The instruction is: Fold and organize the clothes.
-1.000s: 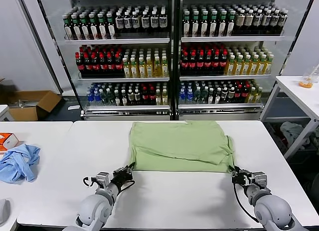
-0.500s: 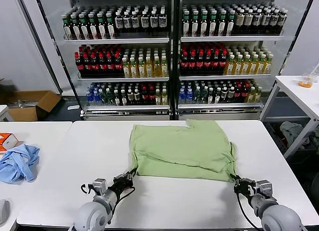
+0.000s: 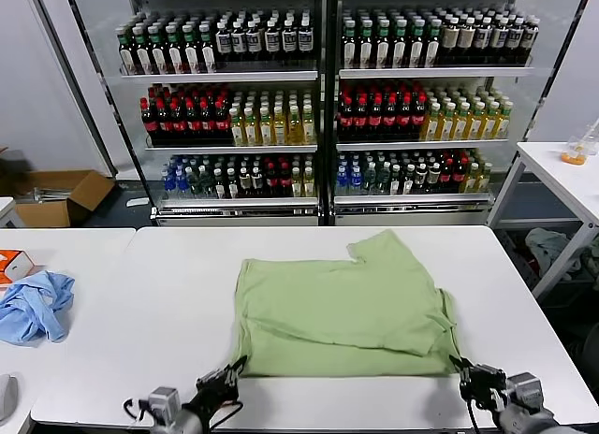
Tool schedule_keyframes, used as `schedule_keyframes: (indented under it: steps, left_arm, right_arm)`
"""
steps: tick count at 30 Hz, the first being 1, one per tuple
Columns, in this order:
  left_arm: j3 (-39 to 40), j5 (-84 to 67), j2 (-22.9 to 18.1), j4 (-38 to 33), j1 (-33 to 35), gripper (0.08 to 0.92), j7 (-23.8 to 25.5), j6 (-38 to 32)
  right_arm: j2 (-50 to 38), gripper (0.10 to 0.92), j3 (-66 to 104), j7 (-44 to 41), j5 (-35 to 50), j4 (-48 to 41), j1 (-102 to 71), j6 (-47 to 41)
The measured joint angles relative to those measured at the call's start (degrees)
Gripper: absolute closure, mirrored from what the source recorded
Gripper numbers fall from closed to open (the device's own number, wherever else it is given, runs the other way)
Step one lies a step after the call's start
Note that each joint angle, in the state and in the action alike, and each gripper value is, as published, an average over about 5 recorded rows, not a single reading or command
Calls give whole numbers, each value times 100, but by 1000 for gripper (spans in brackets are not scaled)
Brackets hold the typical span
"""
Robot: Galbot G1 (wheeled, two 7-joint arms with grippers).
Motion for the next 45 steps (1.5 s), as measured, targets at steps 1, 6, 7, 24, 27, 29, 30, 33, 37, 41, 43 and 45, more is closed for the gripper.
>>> schedule_keyframes:
  steps: [1, 6, 7, 24, 27, 29, 30, 33, 37, 41, 43, 45]
  left_arm:
    - [-43, 28, 17, -82, 117, 901, -5, 4]
    - [-270, 133, 123, -455, 581, 814, -18, 17]
    - [-317, 143, 148, -520, 640, 788, -20, 17]
    - [-529, -249, 840, -122, -417, 295, -309, -15]
    - [-314, -308, 918, 273, -1000, 219, -398, 24]
    - [-133, -329, 945, 563, -1413, 193, -451, 58]
    - [-34, -335, 955, 716, -1623, 184, -479, 77]
    - [285, -352, 964, 1172, -2235, 178, -547, 135]
    - [710, -386, 930, 1732, -2979, 177, -614, 211]
    - [1085, -409, 843, 2241, -3631, 177, -652, 267]
    - [1247, -413, 790, 2464, -3908, 177, -667, 284]
    - [1390, -413, 736, 2668, -4149, 177, -678, 298]
  right_arm:
    - [-8, 870, 49, 0, -10, 47, -61, -3]
    - [-86, 738, 271, 35, 16, 218, -222, 55]
    - [-107, 703, 305, 45, 37, 235, -226, 77]
    - [-241, 240, -1263, 360, 701, -916, 2690, 31]
    - [-140, 208, -1836, 373, 765, -1429, 3564, -30]
    - [-54, 204, -2210, 373, 794, -1785, 4114, -69]
    - [-9, 203, -2383, 370, 806, -1957, 4369, -87]
    - [131, 203, -2874, 352, 839, -2475, 5088, -138]
    - [341, 203, -3458, 307, 878, -3148, 5941, -199]
    - [550, 203, -3925, 258, 901, -3754, 6626, -235]
    - [659, 203, -4123, 229, 909, -4042, 6915, -245]
    - [770, 203, -4292, 197, 913, -4308, 7167, -253]
